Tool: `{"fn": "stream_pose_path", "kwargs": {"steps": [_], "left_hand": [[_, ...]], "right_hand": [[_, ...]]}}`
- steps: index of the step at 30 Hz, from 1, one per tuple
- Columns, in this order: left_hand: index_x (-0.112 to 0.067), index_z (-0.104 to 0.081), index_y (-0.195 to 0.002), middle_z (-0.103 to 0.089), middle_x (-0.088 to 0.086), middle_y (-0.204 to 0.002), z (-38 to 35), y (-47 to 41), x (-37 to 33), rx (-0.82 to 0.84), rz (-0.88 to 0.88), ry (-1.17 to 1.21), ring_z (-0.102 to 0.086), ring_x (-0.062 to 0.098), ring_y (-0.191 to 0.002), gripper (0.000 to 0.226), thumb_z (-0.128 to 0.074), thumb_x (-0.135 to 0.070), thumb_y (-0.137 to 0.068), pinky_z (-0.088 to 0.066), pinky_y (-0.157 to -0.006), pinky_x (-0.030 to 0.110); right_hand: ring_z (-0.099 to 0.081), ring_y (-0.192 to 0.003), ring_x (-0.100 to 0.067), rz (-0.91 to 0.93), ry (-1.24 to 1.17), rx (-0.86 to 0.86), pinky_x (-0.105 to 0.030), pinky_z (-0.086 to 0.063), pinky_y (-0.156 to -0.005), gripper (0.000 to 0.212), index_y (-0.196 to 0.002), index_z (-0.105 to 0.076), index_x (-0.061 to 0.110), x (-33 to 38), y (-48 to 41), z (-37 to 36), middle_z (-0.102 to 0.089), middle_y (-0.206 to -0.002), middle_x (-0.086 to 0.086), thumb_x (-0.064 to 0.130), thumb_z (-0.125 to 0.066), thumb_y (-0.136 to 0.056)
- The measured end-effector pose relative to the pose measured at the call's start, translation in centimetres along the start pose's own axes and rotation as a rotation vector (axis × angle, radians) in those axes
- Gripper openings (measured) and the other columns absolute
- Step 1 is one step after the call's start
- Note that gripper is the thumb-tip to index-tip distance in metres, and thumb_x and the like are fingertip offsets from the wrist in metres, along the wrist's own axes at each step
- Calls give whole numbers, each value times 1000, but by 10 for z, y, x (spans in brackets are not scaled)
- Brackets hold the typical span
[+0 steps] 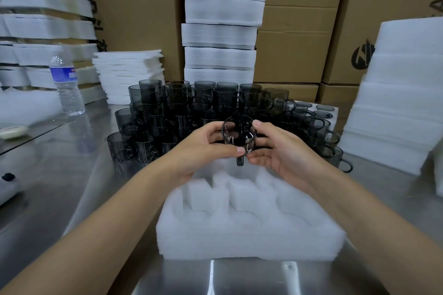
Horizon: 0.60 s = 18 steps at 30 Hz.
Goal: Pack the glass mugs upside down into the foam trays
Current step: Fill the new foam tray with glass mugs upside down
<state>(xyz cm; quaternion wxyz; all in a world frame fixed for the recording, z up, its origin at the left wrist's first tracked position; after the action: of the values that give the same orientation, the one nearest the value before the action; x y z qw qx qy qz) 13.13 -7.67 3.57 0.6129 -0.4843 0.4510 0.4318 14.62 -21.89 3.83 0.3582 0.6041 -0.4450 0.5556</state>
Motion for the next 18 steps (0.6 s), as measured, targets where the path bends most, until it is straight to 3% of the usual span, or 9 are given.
{"fn": "stream_pose_path", "kwargs": {"steps": [4,10,13,18], "left_hand": [[-18,-54,-122,-69,-2,-111,0,-1,0,0,-1,0,-66,8,-102,53,-75,-3,-75,-50,-92,20],[-20,-53,-123,-69,-4,-110,0,1,-2,1,-26,-7,-66,3,-98,59,-77,-3,-72,-49,-83,12],[-21,-53,-126,-67,-1,-114,0,3,-5,-11,-56,-8,-65,6,-103,63,-81,-11,-70,-51,-87,20],[-17,-59,-116,-72,3,-104,3,3,-5,-15,-25,117,-69,16,-95,36,-66,-8,-82,-56,-84,29]], "right_hand": [[-60,-58,-14,4,8,4,-23,-53,-58,44,-121,-56,1,0,0,0,-66,-87,-11,34,-59,-91],[-61,-58,-14,11,7,10,-23,-53,-57,40,-119,-57,3,0,1,0,-65,-92,-13,31,-59,-91],[-61,-58,-14,29,25,6,-24,-52,-57,33,-110,-59,7,1,2,1,-63,-98,-14,32,-61,-89],[-59,-56,-14,38,35,15,-23,-51,-55,32,-107,-60,9,2,2,0,-64,-95,-12,34,-63,-87]]}}
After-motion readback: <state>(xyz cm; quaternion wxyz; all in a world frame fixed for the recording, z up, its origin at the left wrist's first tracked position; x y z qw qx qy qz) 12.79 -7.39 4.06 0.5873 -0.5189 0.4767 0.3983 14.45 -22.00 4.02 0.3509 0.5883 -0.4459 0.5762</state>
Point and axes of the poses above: each hand's wrist, its own y-axis away from the middle knuckle, its own z-axis out of the back of the hand, x = y × z, the point moved 6 cm from there along -y, towards the middle knuckle
